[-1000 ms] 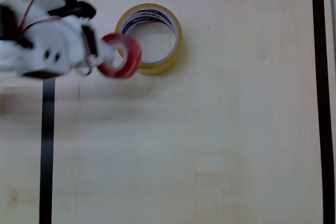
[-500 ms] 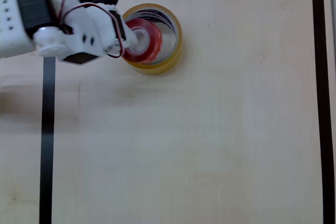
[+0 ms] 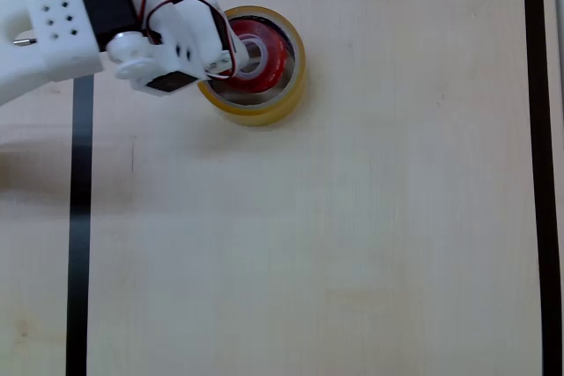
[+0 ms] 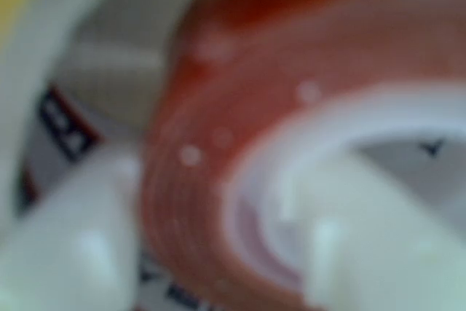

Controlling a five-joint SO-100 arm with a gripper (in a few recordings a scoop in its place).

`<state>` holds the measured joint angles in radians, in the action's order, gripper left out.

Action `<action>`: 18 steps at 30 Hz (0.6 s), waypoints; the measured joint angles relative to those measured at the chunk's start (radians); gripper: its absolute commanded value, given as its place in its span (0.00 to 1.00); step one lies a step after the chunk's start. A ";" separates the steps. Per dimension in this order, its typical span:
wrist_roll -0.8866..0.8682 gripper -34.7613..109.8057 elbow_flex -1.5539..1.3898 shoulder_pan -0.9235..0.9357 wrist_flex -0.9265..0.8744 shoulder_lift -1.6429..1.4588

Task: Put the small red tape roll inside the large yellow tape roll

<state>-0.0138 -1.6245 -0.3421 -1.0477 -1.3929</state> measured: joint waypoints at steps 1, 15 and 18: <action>0.000 0.33 0.002 0.000 0.000 0.003; 0.000 0.34 0.011 0.005 -0.066 -0.058; 0.000 0.35 0.012 0.046 -0.137 -0.206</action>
<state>-0.0138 -1.6122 -0.2961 -1.1842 -1.5984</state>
